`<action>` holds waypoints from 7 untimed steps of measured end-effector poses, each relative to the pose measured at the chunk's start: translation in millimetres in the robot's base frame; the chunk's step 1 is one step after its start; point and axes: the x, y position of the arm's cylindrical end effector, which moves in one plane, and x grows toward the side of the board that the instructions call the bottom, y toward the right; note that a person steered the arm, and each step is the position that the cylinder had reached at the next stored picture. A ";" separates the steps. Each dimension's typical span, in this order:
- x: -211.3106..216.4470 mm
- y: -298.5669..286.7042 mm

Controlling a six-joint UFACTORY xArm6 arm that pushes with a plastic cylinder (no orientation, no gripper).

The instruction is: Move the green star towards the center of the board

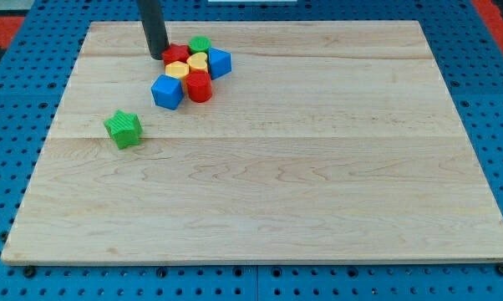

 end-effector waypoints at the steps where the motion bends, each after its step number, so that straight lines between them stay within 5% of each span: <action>1: 29.4 -83.4; 2: 151.2 -89.6; 3: 177.8 -36.6; 5: 182.5 54.4; 6: 190.1 -44.0; 7: 143.9 -22.9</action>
